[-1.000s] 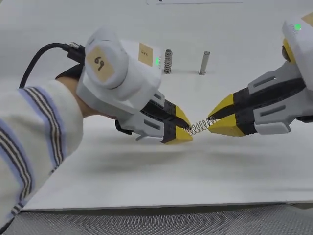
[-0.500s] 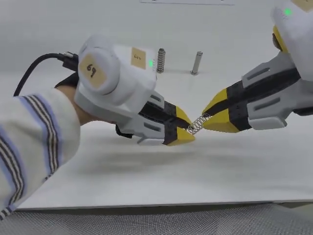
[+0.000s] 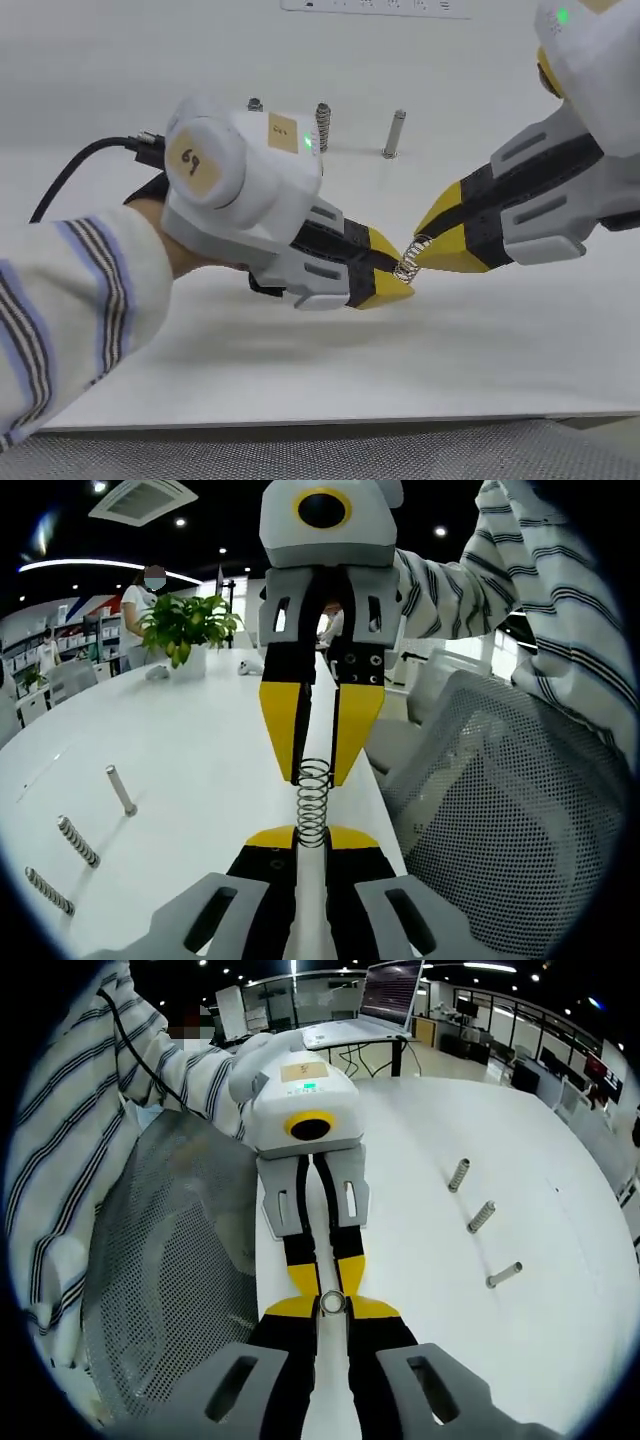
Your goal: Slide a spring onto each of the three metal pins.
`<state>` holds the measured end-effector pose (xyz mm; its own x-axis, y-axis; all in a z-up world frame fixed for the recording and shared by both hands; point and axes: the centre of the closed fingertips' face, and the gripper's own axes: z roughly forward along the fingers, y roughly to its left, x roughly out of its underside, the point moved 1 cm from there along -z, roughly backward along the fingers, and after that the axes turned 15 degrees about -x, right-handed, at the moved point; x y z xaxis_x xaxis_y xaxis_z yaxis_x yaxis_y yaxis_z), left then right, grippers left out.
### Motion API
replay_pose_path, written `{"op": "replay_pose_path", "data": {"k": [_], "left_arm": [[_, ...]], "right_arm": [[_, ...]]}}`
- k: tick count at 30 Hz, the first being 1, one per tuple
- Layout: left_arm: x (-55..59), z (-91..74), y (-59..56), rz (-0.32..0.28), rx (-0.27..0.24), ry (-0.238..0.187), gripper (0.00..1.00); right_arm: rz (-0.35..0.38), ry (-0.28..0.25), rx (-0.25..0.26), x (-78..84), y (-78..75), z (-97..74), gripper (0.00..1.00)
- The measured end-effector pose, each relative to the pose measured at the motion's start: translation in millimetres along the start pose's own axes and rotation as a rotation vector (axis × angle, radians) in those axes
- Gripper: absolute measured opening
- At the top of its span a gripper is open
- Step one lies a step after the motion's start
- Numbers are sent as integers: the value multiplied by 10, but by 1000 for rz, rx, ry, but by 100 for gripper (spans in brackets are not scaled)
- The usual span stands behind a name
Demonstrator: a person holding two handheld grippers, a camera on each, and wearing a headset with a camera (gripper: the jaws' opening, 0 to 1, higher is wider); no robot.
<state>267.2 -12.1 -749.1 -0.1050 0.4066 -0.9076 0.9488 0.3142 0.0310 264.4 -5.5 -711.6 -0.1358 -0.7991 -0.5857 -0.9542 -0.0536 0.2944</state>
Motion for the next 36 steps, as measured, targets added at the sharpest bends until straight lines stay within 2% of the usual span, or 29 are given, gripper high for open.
{"op": "replay_pose_path", "data": {"k": [4, 7, 10, 15, 17, 23, 30, 36], "left_arm": [[-16, 4, -13, 3, 1, -4, 2], [-29, 0, -15, 3, -1, -5, 2], [-23, -8, -22, 13, 0, 2, 2], [29, -5, -37, 30, -1, 25, 2], [8, -7, -53, 19, 2, 15, 2], [-51, -17, -55, 10, -3, -3, 2], [-16, -30, -59, 24, -4, 15, 2], [20, -35, -52, 30, -3, 26, 2]], "right_arm": [[-5, 22, 3, 17, 9, -20, 8], [-78, 41, 12, 14, -16, -28, 8], [-68, 44, 4, 33, -7, -20, 8], [-96, 66, 1, 36, -22, 38, 11], [-109, 75, 8, 40, -33, 68, 14], [-111, 88, -20, 65, -19, 189, 10], [-122, 120, -31, 120, -21, 250, 11], [-116, 120, -33, 124, -20, 273, 9]]}}
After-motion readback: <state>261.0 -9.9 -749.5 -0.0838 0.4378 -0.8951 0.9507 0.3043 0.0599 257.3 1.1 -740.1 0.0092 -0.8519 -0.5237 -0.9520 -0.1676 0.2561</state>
